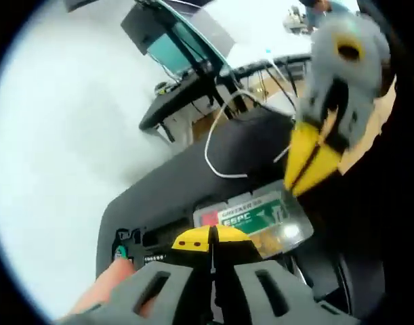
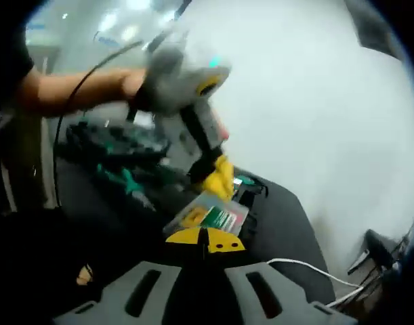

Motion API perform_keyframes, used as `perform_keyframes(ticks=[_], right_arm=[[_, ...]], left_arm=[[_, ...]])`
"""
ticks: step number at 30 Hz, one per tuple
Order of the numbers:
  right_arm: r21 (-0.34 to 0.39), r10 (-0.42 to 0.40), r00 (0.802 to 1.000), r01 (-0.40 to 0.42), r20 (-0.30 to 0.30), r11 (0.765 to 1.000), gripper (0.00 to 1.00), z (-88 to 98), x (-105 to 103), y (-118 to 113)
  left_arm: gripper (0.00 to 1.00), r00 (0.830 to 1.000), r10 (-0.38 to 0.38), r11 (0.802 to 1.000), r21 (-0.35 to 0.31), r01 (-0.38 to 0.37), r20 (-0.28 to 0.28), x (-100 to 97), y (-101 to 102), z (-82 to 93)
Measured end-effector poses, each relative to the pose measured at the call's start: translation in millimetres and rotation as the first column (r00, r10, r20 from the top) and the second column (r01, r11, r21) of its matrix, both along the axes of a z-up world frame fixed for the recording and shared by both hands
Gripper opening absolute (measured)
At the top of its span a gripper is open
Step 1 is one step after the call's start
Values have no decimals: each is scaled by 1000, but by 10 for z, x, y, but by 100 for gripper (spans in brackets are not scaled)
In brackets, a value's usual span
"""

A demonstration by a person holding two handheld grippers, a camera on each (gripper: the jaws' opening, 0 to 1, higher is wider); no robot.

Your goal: Pick up the tools and put them into their designated positions in the toolbox.

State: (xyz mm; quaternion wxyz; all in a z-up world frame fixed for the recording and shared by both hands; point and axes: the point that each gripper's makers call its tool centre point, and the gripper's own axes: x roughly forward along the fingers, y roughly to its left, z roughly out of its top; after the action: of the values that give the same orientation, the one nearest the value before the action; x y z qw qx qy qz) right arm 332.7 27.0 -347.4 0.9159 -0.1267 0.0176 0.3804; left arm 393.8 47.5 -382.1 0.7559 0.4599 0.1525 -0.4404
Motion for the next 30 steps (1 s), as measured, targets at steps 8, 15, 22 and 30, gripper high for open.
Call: perform_keyframes(ticks=[8,15,22,30], right_arm=[[-118,-42,987,24,-157,993,0,-409,360,144],[-252,-18,993,-11,-114,968,0,-417,328,195],[-274,13,995,-40,-96,961,0,-384,345,228],[-173,92,993,-104,-75,980,4,-230,170,367]], left_arm=[[0,999,13,1000,-1,-13,-47,45,61,-118],[0,997,-19,998,-60,14,-70,8,24,-134],[0,999,-34,999,-31,33,-18,-16,20,-192],[0,999,-46,997,64,46,2,-60,200,-1]])
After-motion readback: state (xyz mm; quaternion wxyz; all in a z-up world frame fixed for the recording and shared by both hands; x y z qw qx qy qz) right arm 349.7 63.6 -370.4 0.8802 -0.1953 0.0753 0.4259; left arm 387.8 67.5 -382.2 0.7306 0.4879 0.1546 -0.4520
